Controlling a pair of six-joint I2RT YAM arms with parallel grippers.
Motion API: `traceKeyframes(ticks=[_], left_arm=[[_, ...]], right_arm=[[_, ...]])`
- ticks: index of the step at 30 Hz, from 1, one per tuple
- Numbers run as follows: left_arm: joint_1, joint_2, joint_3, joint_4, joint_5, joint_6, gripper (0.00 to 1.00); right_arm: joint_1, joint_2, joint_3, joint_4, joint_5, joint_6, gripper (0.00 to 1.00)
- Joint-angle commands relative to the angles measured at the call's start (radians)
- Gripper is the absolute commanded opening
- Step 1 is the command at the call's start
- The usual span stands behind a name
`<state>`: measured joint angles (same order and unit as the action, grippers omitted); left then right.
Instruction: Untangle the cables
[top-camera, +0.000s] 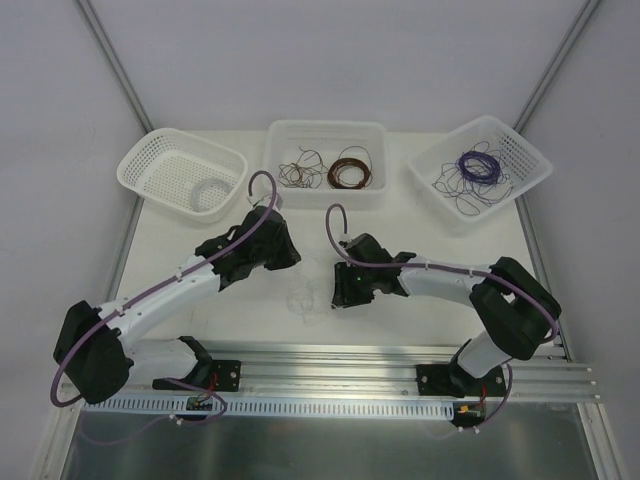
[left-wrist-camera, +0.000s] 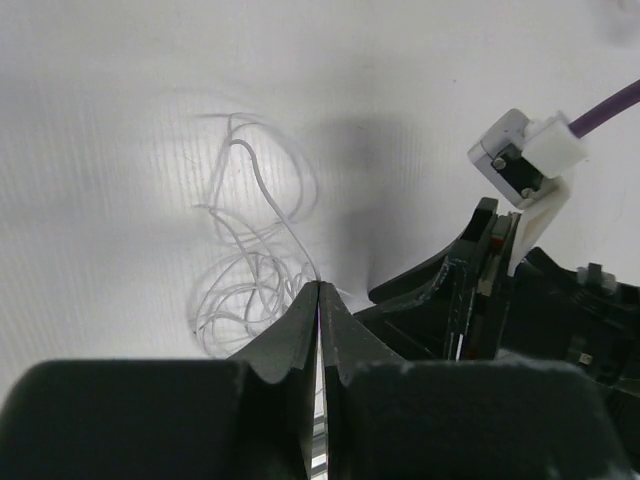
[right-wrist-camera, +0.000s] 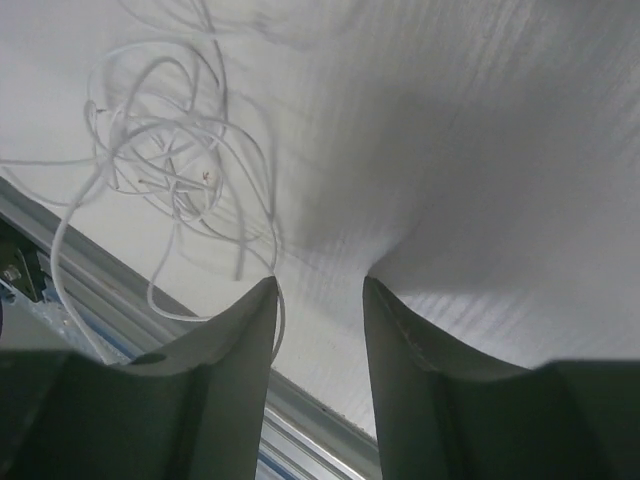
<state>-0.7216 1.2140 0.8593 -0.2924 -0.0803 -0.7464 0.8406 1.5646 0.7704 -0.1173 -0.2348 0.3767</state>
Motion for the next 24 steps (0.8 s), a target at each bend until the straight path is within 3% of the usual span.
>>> traceKeyframes(ticks=[1, 5, 8, 14, 18, 19, 24], left_arm=[[0.033, -0.08, -0.006, 0.019, -0.032, -0.021, 0.0], [0.067, -0.126, -0.005, 0.021, -0.027, -0.018, 0.0], [0.082, -0.152, 0.004, 0.018, -0.029, -0.005, 0.0], [0.136, -0.205, 0.015, -0.013, -0.024, 0.024, 0.0], [0.134, -0.191, 0.011, -0.011, 0.014, 0.015, 0.0], [0.134, -0.189, 0.006, -0.013, 0.016, 0.006, 0.0], [0.134, -0.189, -0.02, -0.013, 0.013, -0.019, 0.0]], right_arm=[[0.012, 0.014, 0.04, -0.076, 0.052, 0.018, 0.38], [0.012, 0.018, 0.041, -0.096, 0.071, 0.021, 0.15], [0.014, 0.02, 0.046, -0.107, 0.075, 0.021, 0.05], [0.014, -0.02, 0.046, -0.145, 0.115, 0.002, 0.01], [0.025, -0.103, 0.033, -0.073, 0.107, -0.061, 0.18], [0.026, -0.124, 0.035, -0.046, 0.103, -0.085, 0.28], [0.084, -0.097, 0.096, 0.027, 0.078, -0.134, 0.5]])
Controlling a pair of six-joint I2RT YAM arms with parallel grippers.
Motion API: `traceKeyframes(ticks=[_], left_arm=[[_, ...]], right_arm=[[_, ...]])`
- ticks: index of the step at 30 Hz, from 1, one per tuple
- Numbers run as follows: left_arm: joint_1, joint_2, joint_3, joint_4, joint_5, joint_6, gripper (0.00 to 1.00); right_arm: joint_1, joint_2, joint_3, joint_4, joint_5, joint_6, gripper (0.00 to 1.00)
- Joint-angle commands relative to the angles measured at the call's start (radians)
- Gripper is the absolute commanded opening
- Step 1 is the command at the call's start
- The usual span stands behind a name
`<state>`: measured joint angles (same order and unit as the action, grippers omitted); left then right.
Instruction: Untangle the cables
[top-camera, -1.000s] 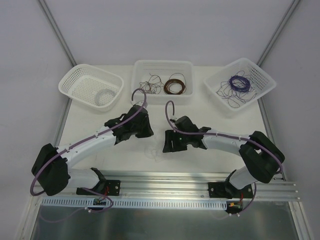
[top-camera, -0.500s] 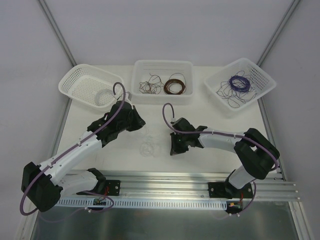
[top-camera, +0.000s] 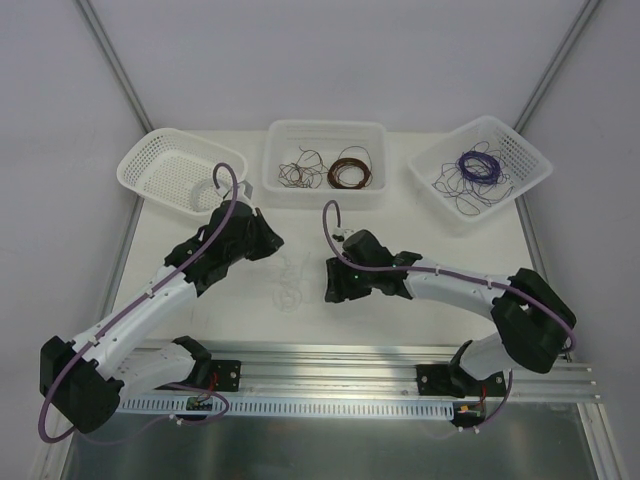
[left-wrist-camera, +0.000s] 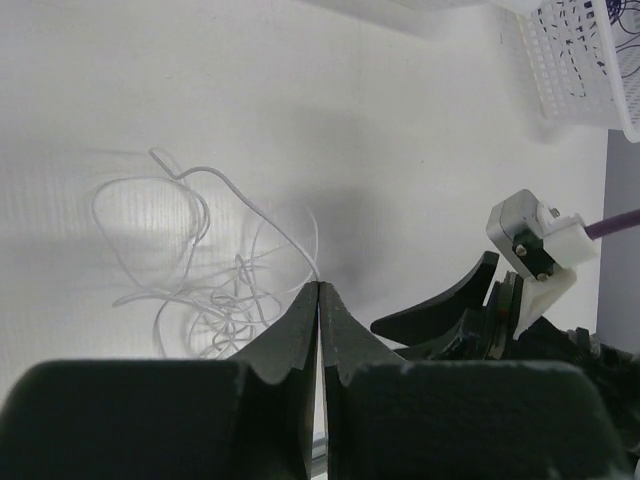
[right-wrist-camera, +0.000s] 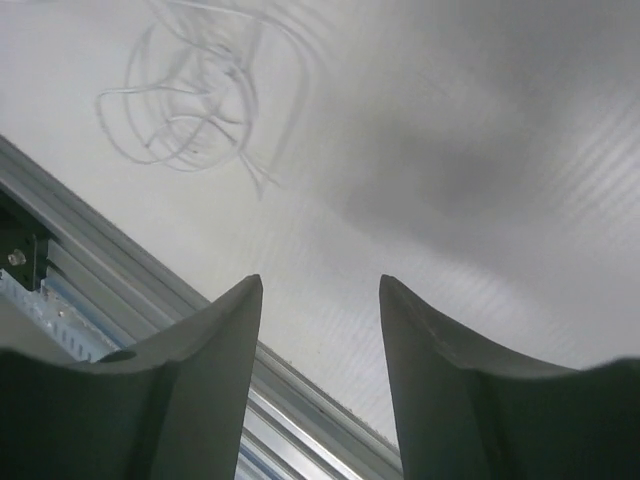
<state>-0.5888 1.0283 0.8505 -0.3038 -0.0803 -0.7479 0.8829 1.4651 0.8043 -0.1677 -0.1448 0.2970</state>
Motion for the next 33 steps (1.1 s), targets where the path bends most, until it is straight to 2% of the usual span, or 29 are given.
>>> traceKeyframes(ticks=[1, 4, 10, 13, 21, 24, 27, 28, 30, 33], left_arm=[[0.003, -0.004, -0.014, -0.001, 0.008, -0.022, 0.0], [0.001, -0.011, -0.016, -0.001, 0.002, -0.03, 0.0], [0.001, -0.036, -0.039, -0.001, -0.018, -0.067, 0.0], [0.001, -0.043, -0.053, -0.001, -0.029, -0.085, 0.0], [0.003, -0.068, -0.085, 0.002, -0.061, -0.128, 0.0], [0.001, -0.083, -0.097, -0.001, -0.085, -0.143, 0.0], [0.001, -0.1, -0.1, -0.001, -0.113, -0.146, 0.0], [0.001, -0.103, -0.1, 0.0, -0.119, -0.142, 0.0], [0.007, -0.109, -0.094, -0.003, -0.139, -0.133, 0.0], [0.021, -0.109, -0.085, -0.009, -0.145, -0.12, 0.0]], right_arm=[[0.057, 0.03, 0.079, 0.1, -0.007, -0.062, 0.55], [0.106, 0.09, 0.137, 0.143, 0.02, -0.067, 0.66], [0.163, 0.221, 0.199, 0.255, 0.19, 0.013, 0.81], [0.191, 0.284, 0.252, 0.24, 0.29, 0.027, 0.82], [0.226, 0.396, 0.329, 0.177, 0.441, 0.051, 0.79], [0.228, 0.426, 0.352, 0.108, 0.488, 0.07, 0.73], [0.226, 0.428, 0.348, 0.045, 0.537, 0.102, 0.58], [0.226, 0.425, 0.346, 0.031, 0.557, 0.106, 0.46], [0.222, 0.405, 0.328, 0.005, 0.57, 0.119, 0.31], [0.197, 0.367, 0.3, -0.021, 0.586, 0.131, 0.16]])
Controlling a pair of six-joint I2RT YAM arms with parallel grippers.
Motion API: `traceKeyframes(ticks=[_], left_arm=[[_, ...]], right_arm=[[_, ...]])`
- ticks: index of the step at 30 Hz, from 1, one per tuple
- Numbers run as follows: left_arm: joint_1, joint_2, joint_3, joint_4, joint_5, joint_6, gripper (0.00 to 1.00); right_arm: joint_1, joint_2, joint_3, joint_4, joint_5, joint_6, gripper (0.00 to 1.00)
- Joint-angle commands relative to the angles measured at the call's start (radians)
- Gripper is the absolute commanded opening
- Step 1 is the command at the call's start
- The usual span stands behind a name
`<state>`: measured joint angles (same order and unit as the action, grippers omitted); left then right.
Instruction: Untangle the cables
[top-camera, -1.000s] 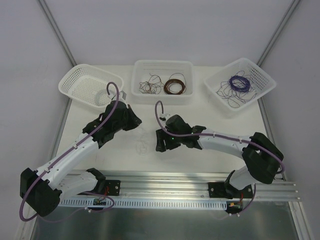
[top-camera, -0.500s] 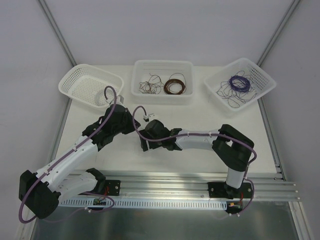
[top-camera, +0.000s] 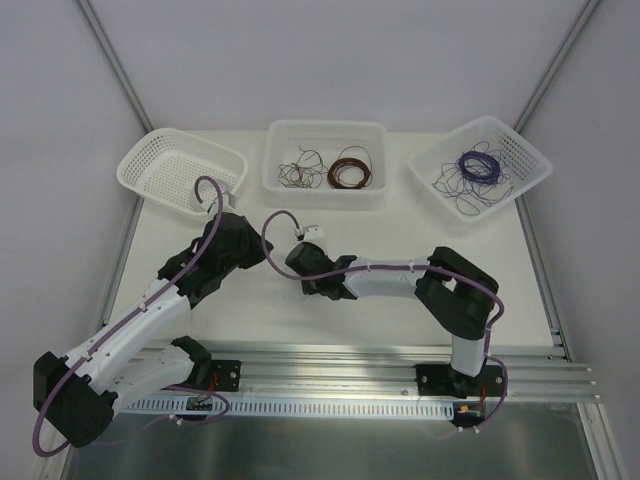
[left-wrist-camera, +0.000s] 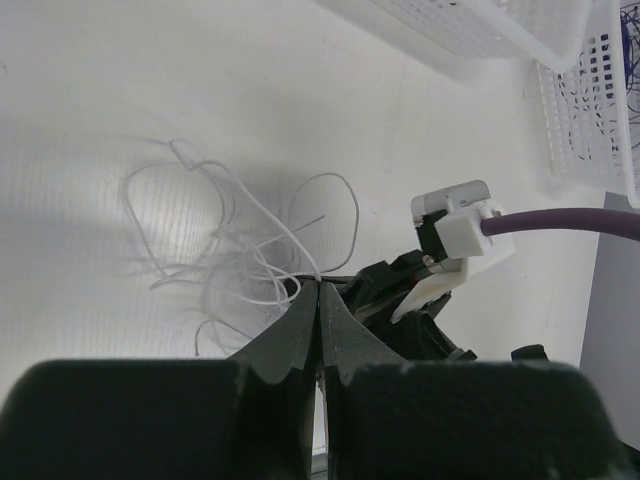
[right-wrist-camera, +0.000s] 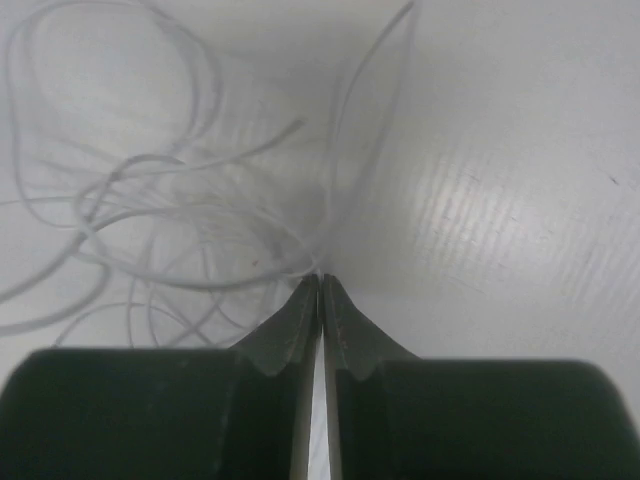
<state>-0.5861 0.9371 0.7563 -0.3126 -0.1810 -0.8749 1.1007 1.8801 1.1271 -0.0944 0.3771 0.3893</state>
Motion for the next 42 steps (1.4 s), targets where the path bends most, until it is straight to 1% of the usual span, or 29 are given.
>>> traceKeyframes(ticks=[1, 2, 3, 5, 6, 10, 12, 13, 14, 16, 17, 19, 20, 22, 23, 25, 27, 29, 30, 32, 34, 36, 37, 39, 40, 42], left_arm=[[0.026, -0.017, 0.018, -0.002, -0.044, 0.014, 0.0], [0.04, -0.018, 0.021, -0.002, -0.044, 0.019, 0.0], [0.049, -0.02, 0.028, -0.009, -0.044, 0.03, 0.0], [0.081, -0.021, 0.044, -0.014, -0.044, 0.045, 0.0], [0.092, -0.024, 0.051, -0.019, -0.044, 0.063, 0.0], [0.158, -0.043, 0.087, -0.046, -0.052, 0.105, 0.0], [0.196, -0.054, 0.1, -0.055, -0.058, 0.131, 0.0], [0.207, -0.055, 0.112, -0.063, -0.063, 0.139, 0.0], [0.221, -0.061, 0.118, -0.075, -0.067, 0.148, 0.0], [0.255, -0.066, 0.138, -0.091, -0.09, 0.177, 0.0], [0.265, -0.072, 0.146, -0.109, -0.1, 0.198, 0.0], [0.298, -0.077, 0.173, -0.124, -0.133, 0.221, 0.0], [0.307, -0.083, 0.182, -0.134, -0.149, 0.235, 0.0], [0.327, -0.087, 0.215, -0.155, -0.182, 0.273, 0.0], [0.334, -0.09, 0.227, -0.163, -0.214, 0.287, 0.0], [0.347, -0.09, 0.265, -0.178, -0.236, 0.324, 0.0], [0.354, -0.089, 0.294, -0.189, -0.287, 0.367, 0.0], [0.365, -0.084, 0.34, -0.203, -0.343, 0.398, 0.0], [0.37, -0.083, 0.357, -0.206, -0.374, 0.437, 0.0], [0.381, -0.075, 0.403, -0.218, -0.426, 0.468, 0.0], [0.385, -0.069, 0.449, -0.22, -0.434, 0.504, 0.0], [0.387, -0.051, 0.503, -0.218, -0.387, 0.523, 0.0], [0.387, -0.038, 0.523, -0.22, -0.329, 0.531, 0.0], [0.387, -0.003, 0.57, -0.22, -0.282, 0.547, 0.0], [0.387, 0.011, 0.587, -0.22, -0.246, 0.553, 0.0], [0.387, 0.051, 0.647, -0.22, -0.224, 0.574, 0.0]], right_arm=[[-0.03, -0.058, -0.039, -0.106, 0.071, 0.042, 0.06], [-0.039, -0.068, -0.046, -0.119, 0.071, 0.046, 0.01], [-0.065, -0.091, -0.058, -0.143, 0.072, 0.052, 0.01], [-0.094, -0.127, -0.107, -0.153, 0.065, 0.065, 0.01], [-0.132, -0.145, -0.127, -0.163, 0.062, 0.068, 0.01], [-0.234, -0.293, -0.236, -0.188, 0.037, 0.062, 0.01], [-0.309, -0.346, -0.292, -0.209, 0.02, 0.057, 0.01], [-0.34, -0.404, -0.314, -0.211, -0.006, 0.059, 0.01], [-0.399, -0.435, -0.357, -0.212, -0.021, 0.053, 0.01], [-0.456, -0.525, -0.384, -0.226, -0.046, 0.04, 0.01], [-0.507, -0.55, -0.398, -0.252, -0.047, 0.019, 0.01], [-0.564, -0.607, -0.409, -0.278, -0.062, -0.007, 0.01], [-0.626, -0.662, -0.412, -0.301, -0.073, -0.018, 0.01], [-0.689, -0.712, -0.42, -0.324, -0.108, -0.055, 0.01], [-0.743, -0.74, -0.417, -0.338, -0.115, -0.069, 0.01], [-0.782, -0.808, -0.399, -0.383, -0.118, -0.108, 0.01], [-0.832, -0.852, -0.38, -0.427, -0.124, -0.131, 0.01], [-0.889, -0.869, -0.357, -0.462, -0.147, -0.151, 0.01], [-0.906, -0.878, -0.352, -0.473, -0.158, -0.155, 0.01], [-0.947, -0.9, -0.345, -0.484, -0.185, -0.17, 0.01], [-0.949, -0.911, -0.339, -0.484, -0.237, -0.182, 0.01], [-0.949, -0.908, -0.329, -0.484, -0.288, -0.19, 0.01], [-0.947, -0.905, -0.329, -0.482, -0.337, -0.191, 0.01], [-0.943, -0.892, -0.332, -0.472, -0.415, -0.204, 0.01], [-0.937, -0.886, -0.332, -0.473, -0.434, -0.21, 0.01], [-0.917, -0.859, -0.331, -0.473, -0.466, -0.228, 0.03]])
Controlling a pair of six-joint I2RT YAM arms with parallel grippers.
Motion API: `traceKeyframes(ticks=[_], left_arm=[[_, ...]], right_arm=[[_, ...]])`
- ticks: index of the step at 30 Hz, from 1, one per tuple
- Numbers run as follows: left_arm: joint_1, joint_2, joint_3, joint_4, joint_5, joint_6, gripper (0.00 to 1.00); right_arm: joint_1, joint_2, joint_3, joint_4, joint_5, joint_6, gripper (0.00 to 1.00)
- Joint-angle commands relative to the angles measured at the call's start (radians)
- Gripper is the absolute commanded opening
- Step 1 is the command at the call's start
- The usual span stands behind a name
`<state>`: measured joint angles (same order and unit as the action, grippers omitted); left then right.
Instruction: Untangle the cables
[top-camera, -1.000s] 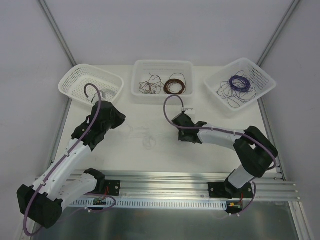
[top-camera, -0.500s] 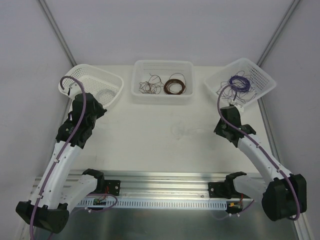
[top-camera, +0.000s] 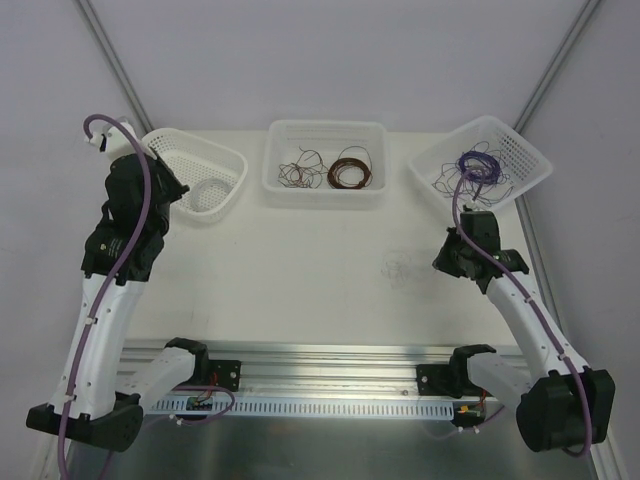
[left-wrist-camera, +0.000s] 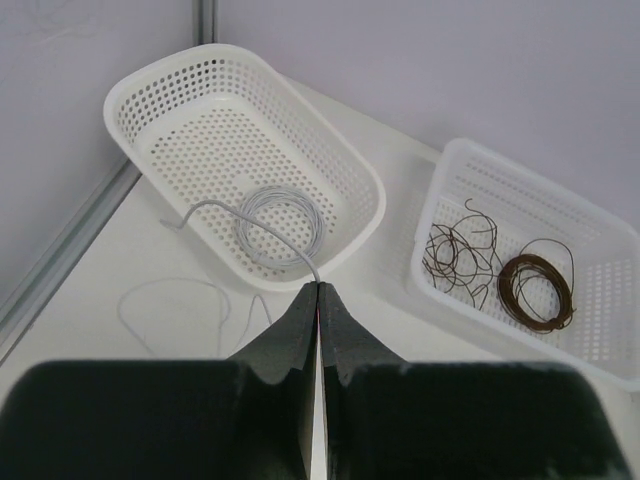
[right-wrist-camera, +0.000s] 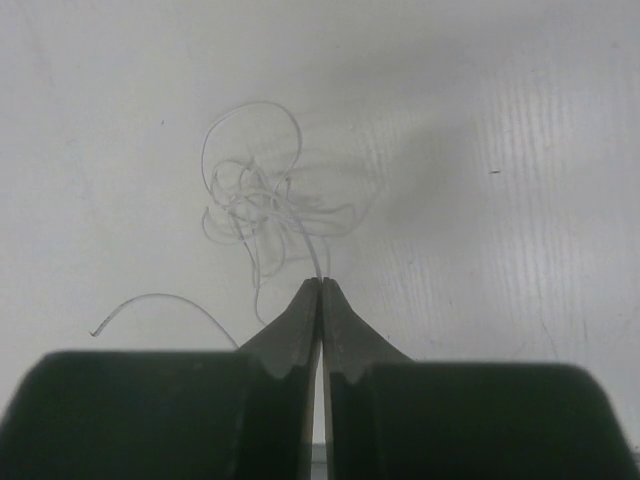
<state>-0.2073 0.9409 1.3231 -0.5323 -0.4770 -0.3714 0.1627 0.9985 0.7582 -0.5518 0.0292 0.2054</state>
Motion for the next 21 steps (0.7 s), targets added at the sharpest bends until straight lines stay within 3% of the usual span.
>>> traceKeyframes(ticks=[1, 5, 7, 10, 14, 21], left_arm=[[0.008, 0.067, 0.103, 0.0, 0.081, 0.084, 0.0], [0.013, 0.182, 0.221, 0.0, 0.069, 0.146, 0.0], [0.031, 0.251, 0.306, 0.002, 0.077, 0.178, 0.0], [0.061, 0.32, 0.361, 0.006, 0.103, 0.19, 0.0], [0.135, 0.478, 0.448, 0.02, 0.161, 0.206, 0.0], [0.268, 0.745, 0.605, 0.049, 0.282, 0.218, 0.0]], right_arm=[[0.034, 0.029, 0.038, -0.017, -0.141, -0.052, 0.04], [0.106, 0.057, 0.023, -0.002, -0.179, -0.07, 0.13], [0.133, 0.058, 0.004, 0.021, -0.198, -0.07, 0.24], [0.156, 0.061, -0.005, 0.032, -0.219, -0.073, 0.32], [0.215, 0.061, 0.0, 0.035, -0.224, -0.092, 0.43], [0.279, 0.014, 0.02, 0.021, -0.206, -0.126, 0.7]])
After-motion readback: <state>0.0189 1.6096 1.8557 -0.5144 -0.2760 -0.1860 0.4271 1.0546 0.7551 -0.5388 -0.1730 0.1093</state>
